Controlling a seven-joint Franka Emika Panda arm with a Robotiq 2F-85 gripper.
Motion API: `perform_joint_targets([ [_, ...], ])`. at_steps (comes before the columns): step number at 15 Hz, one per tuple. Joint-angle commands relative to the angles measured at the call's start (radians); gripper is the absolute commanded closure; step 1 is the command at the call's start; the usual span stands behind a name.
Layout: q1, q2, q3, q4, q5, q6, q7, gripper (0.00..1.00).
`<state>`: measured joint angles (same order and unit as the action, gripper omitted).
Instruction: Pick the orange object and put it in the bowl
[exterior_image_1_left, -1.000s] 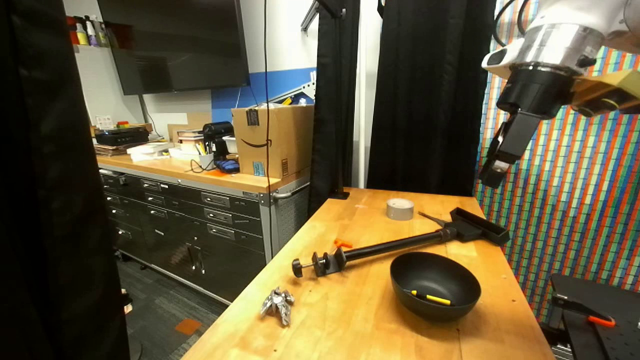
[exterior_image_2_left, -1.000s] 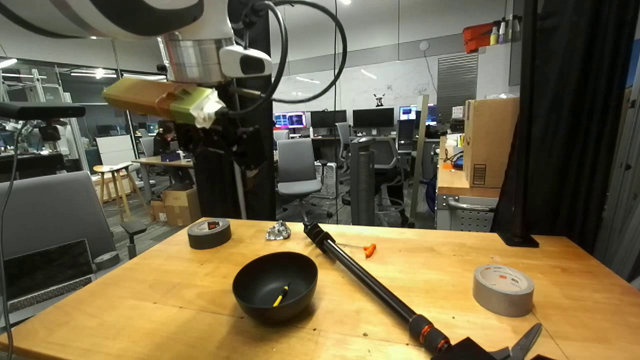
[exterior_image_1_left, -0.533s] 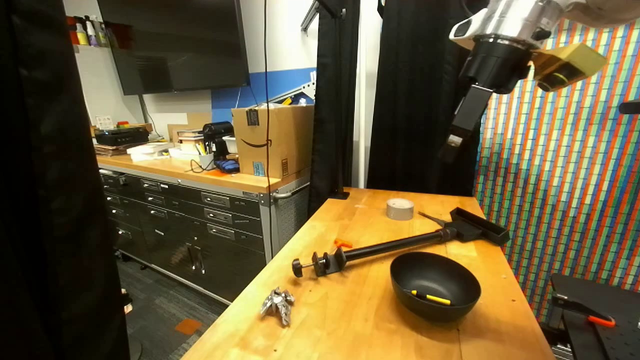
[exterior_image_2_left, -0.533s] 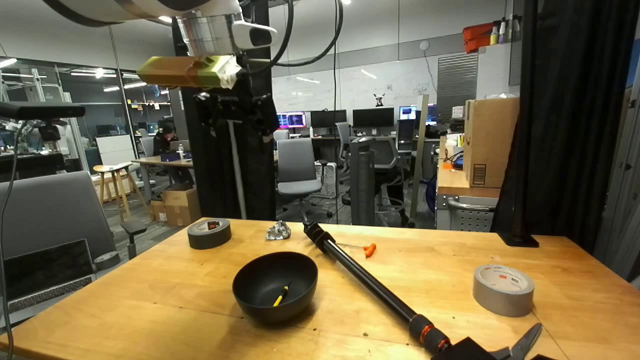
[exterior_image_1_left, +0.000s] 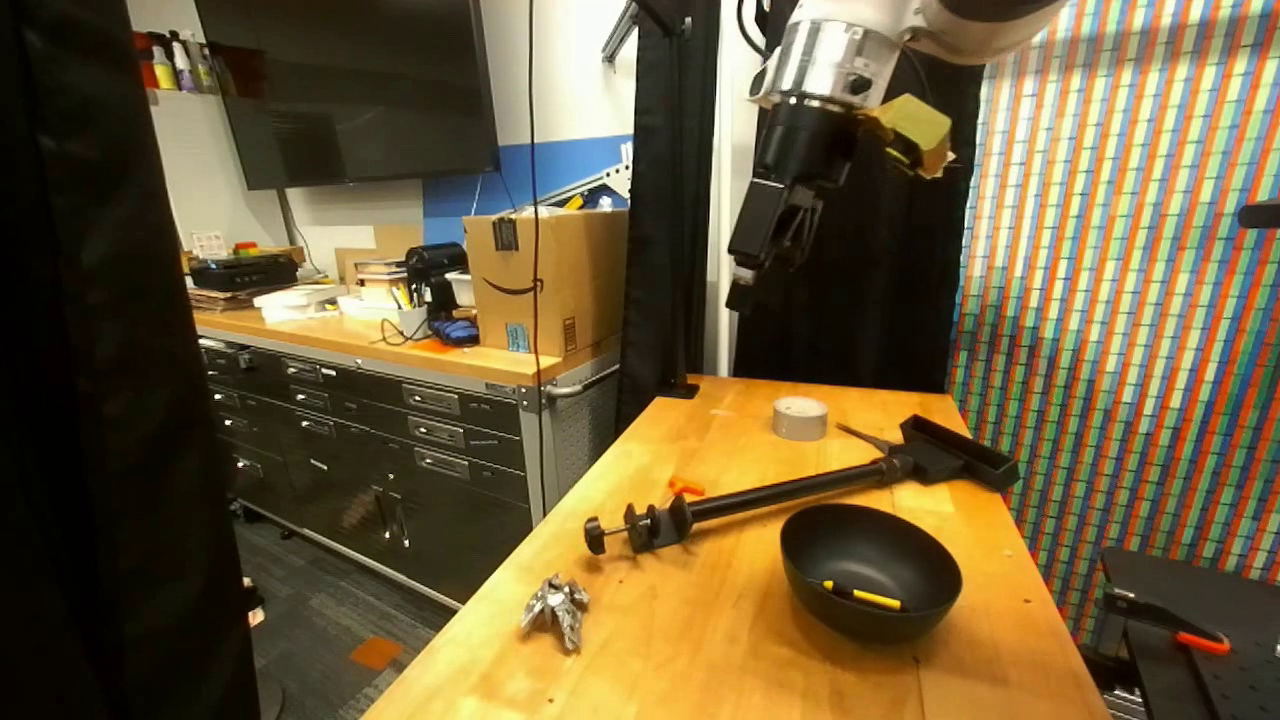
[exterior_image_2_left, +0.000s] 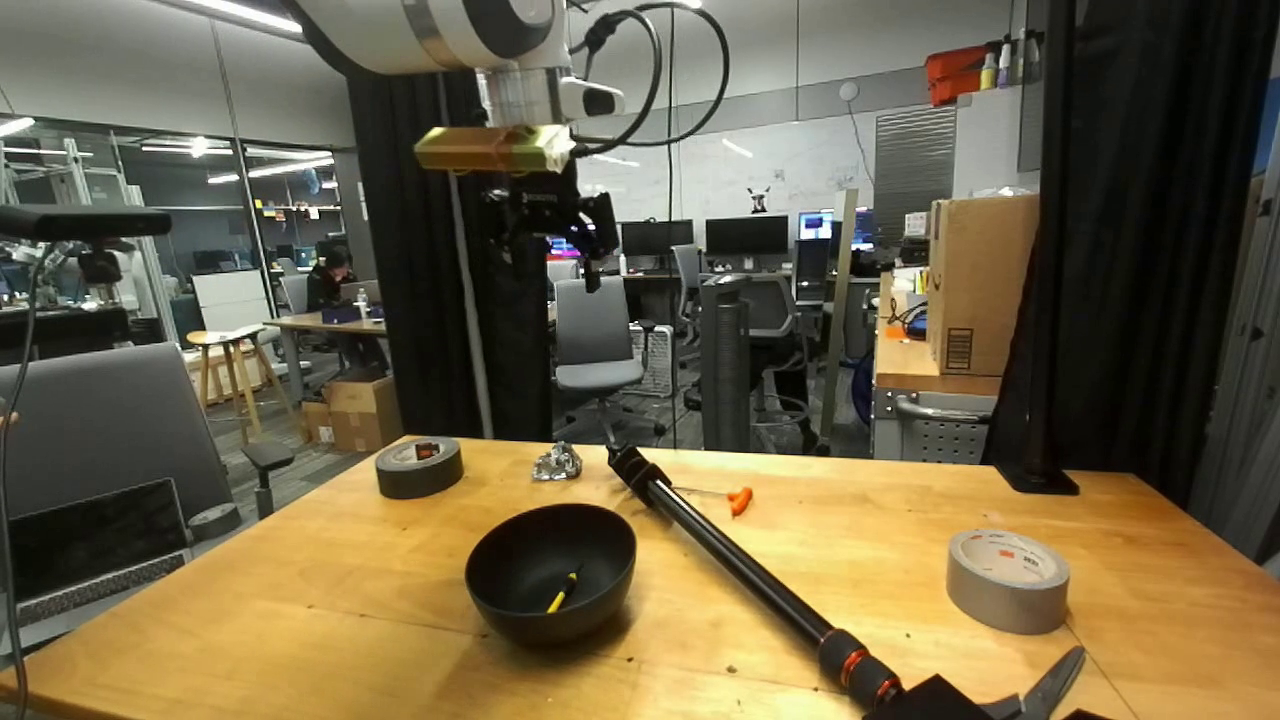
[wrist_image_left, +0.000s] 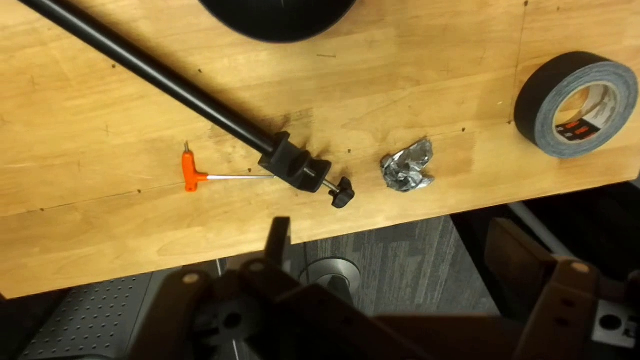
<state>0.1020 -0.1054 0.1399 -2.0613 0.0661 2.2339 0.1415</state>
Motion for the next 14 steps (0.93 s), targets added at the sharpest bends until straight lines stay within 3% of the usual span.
perform_joint_targets([
  [1,-0.020,0.207,-0.028,0.241,-0.055,-0.063,-0.009,0.00],
  [8,-0.033,0.505,-0.072,0.484,-0.048,-0.041,-0.108,0.00],
  [14,-0.060,0.704,-0.071,0.617,-0.027,-0.027,-0.178,0.00],
])
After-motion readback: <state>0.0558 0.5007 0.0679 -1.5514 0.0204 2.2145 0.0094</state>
